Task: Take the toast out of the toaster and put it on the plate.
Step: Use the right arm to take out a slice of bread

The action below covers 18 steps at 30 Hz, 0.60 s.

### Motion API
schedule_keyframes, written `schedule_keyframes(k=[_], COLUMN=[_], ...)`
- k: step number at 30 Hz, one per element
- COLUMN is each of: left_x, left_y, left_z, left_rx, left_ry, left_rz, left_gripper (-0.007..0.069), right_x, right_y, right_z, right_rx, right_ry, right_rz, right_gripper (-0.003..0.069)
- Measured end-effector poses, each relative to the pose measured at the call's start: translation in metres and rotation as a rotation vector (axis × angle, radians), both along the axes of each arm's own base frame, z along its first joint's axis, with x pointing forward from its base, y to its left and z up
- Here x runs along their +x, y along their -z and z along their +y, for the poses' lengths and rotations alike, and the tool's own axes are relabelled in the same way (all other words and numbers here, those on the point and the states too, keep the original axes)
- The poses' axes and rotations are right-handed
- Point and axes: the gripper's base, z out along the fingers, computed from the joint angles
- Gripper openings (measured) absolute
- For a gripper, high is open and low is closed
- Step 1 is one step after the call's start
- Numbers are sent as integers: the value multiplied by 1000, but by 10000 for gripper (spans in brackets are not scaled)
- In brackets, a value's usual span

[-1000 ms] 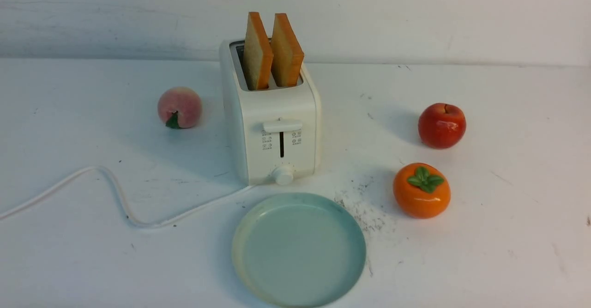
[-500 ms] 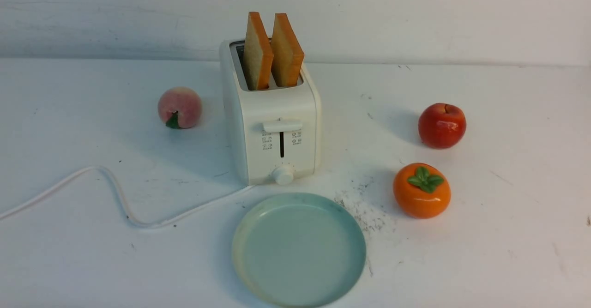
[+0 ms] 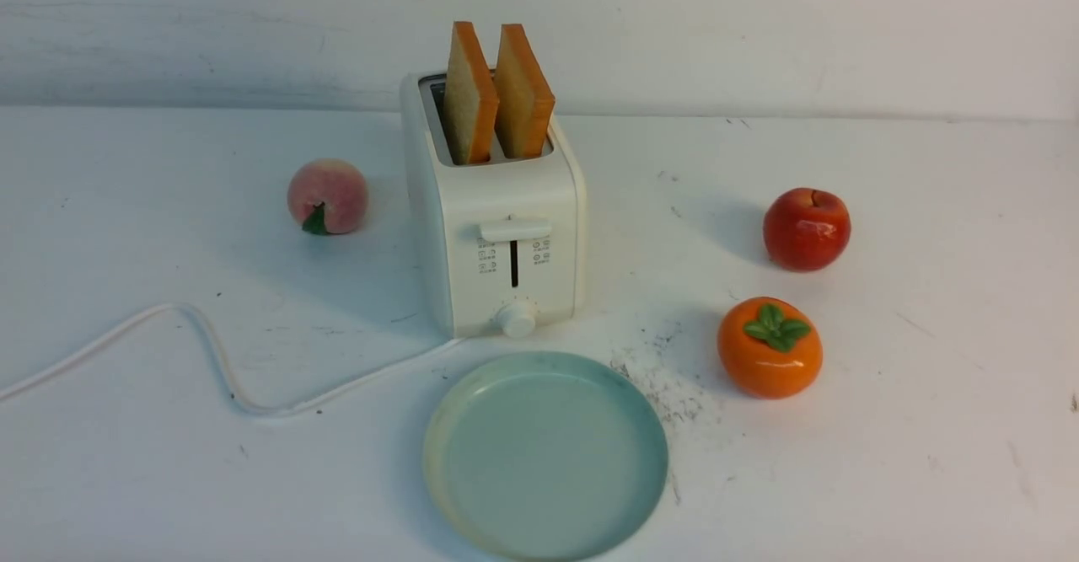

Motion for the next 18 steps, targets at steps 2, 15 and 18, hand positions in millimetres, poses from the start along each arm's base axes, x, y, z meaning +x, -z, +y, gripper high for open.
schedule_keyframes(k=[2, 15, 18], left_x=[0, 3, 4], left_y=[0, -12, -20], left_z=[0, -9, -10], left_rx=[0, -570, -930], left_ry=[0, -54, -93], left_rz=[0, -95, -139], left_gripper=[238, 238, 238], right_x=[0, 0, 0], right_y=[0, 0, 0], right_z=[0, 0, 0], right_rx=[0, -2, -8], right_ry=[0, 0, -2], right_rz=[0, 0, -1], right_gripper=[240, 240, 240])
